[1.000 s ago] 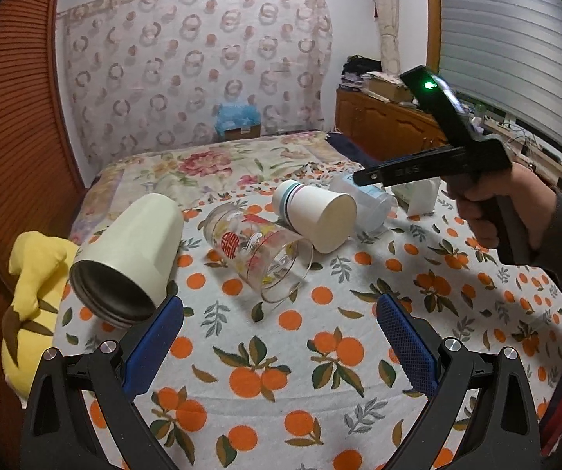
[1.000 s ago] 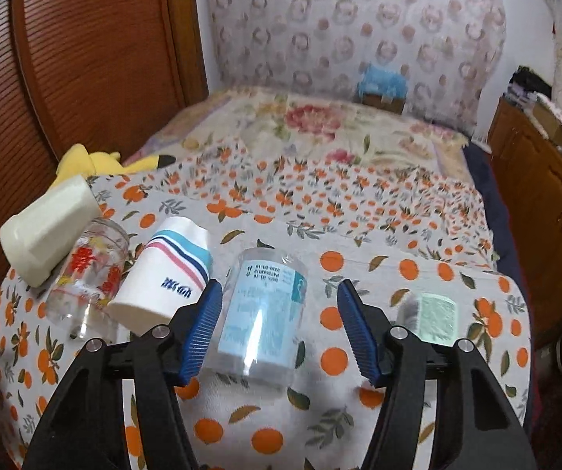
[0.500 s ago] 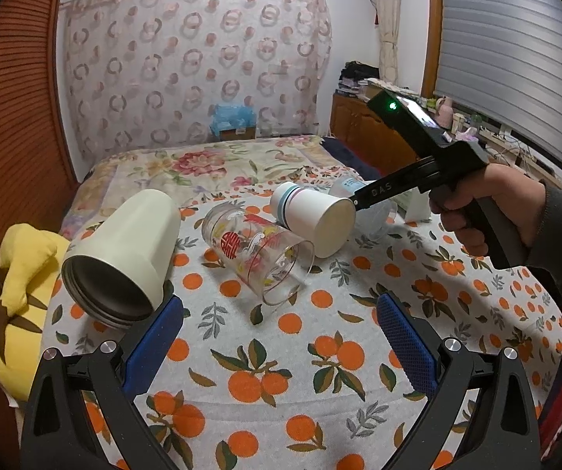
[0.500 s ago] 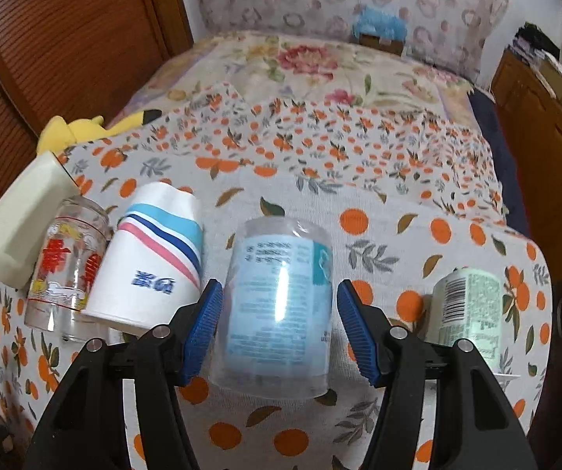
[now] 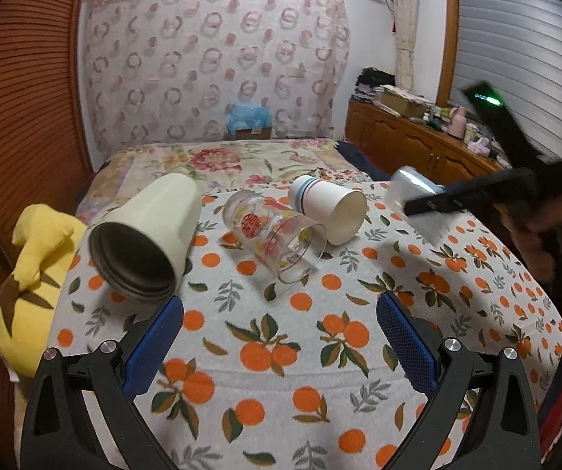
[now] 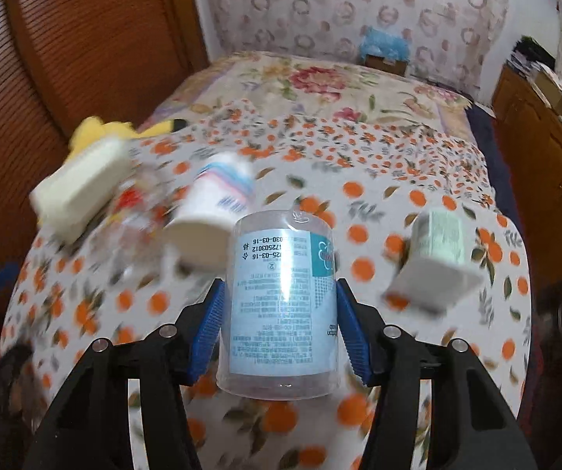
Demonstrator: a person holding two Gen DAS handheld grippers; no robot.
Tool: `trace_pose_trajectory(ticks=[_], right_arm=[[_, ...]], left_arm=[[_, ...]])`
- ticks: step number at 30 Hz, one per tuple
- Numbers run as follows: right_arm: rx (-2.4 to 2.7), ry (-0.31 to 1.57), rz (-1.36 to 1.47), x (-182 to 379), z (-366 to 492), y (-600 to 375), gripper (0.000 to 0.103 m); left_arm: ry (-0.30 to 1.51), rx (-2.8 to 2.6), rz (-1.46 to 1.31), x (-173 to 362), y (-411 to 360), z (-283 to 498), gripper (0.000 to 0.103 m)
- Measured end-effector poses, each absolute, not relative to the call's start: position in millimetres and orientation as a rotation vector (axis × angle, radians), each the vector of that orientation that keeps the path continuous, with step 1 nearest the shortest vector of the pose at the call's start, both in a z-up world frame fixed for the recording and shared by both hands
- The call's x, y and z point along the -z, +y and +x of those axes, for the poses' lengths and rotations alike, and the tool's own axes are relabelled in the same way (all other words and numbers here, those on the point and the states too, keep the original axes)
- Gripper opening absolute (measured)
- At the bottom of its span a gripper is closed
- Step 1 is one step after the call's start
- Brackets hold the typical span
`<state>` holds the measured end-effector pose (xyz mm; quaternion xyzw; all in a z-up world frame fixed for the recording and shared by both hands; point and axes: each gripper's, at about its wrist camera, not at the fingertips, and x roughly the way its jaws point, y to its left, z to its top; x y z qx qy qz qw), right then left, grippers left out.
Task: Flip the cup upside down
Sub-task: 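Lift the clear cup with the right gripper and carry it toward the left gripper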
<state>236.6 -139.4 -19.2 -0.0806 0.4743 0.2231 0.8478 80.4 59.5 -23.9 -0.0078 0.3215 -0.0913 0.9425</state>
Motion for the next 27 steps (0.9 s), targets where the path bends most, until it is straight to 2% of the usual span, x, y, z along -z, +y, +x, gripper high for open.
trace_pose_trajectory(ticks=[11, 25, 27], right_arm=[[-0.568, 1.001, -0.185, 39.1, 158.8, -108.1, 0.059], [-0.565, 1.044, -0.185, 63.9, 150.7, -91.2, 0.06], [-0.568, 1.023, -0.182, 58.7, 147.3, -93.7, 0.066]], left_arm=[[0.65, 0.151, -0.008, 22.8, 68.1, 60.7, 0.095], [0.693, 0.12, -0.024, 35.4, 74.4, 60.1, 0.095], [0.695, 0.117, -0.025, 34.8, 74.0, 62.5, 0.095]])
